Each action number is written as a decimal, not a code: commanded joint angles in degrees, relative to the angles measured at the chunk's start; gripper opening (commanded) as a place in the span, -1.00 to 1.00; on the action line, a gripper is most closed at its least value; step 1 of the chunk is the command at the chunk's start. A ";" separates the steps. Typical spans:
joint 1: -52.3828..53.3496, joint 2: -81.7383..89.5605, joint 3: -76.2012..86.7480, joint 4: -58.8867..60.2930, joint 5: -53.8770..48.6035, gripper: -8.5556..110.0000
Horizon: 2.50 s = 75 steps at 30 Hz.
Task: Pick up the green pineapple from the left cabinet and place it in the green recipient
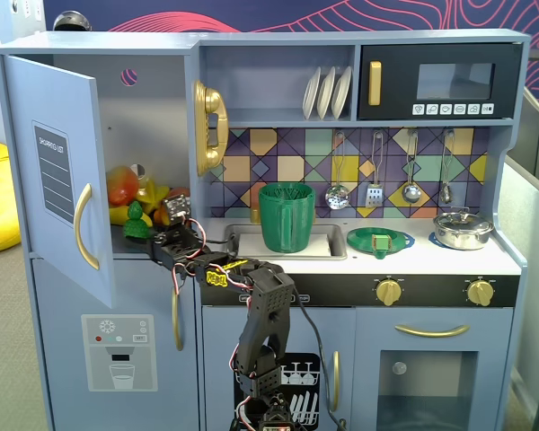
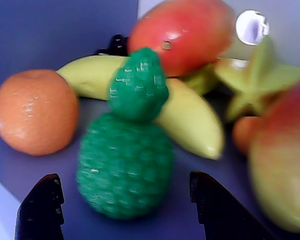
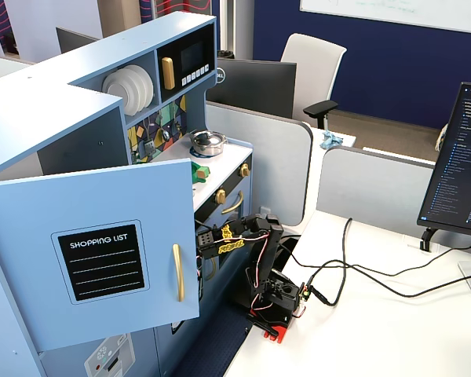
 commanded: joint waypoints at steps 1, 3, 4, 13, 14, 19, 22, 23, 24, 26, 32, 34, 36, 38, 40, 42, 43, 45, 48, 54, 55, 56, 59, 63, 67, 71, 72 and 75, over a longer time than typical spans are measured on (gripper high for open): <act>-1.23 -0.53 -5.80 -2.55 -1.05 -0.45; -1.67 -1.23 -6.33 -2.99 -1.67 -0.45; -1.93 -1.67 -6.59 -3.34 -1.93 -0.45; -1.32 -8.26 -12.22 -4.83 -2.72 -0.45; -1.05 -9.23 -13.27 -5.01 -2.72 -0.45; -0.53 -13.54 -18.11 -5.01 -2.72 -0.46; -0.70 -15.47 -20.13 -4.48 -2.72 -0.47; -0.70 -16.26 -20.83 -4.48 -2.55 -0.48; -0.79 -17.14 -21.53 -4.48 -2.46 -0.49; -0.79 -18.63 -23.12 -4.39 -2.46 -0.53; -0.62 -20.65 -25.31 -3.43 -4.13 -0.86; -0.62 -20.30 -24.79 -3.16 -4.39 -0.86; -0.70 -19.86 -24.08 -3.16 -4.66 -0.86; -0.70 -18.90 -23.03 -2.64 -5.98 -0.86; -0.79 -16.26 -20.74 -1.76 -9.93 -0.86; -0.88 -10.63 -16.52 -0.79 -14.24 -0.86; -0.88 -6.59 -14.06 0.44 -15.73 -0.86; -0.35 2.29 -8.88 3.60 -18.28 -0.86; 1.14 16.61 -0.70 9.32 -20.83 -0.86; 7.56 40.25 10.72 21.36 -21.45 -0.86; 8.44 43.42 11.16 24.08 -20.83 -0.86; 9.49 46.14 11.60 26.37 -20.30 -0.86; 11.78 53.44 11.87 33.75 -18.19 -0.86; 17.58 59.50 11.87 41.04 -16.44 -0.86; 22.94 62.05 11.95 43.95 -14.77 -0.86; 29.53 57.48 11.16 41.04 -10.46 -0.86; 31.11 55.46 10.63 39.02 -9.05 -0.86; 36.04 47.99 7.03 34.45 -3.96 -0.86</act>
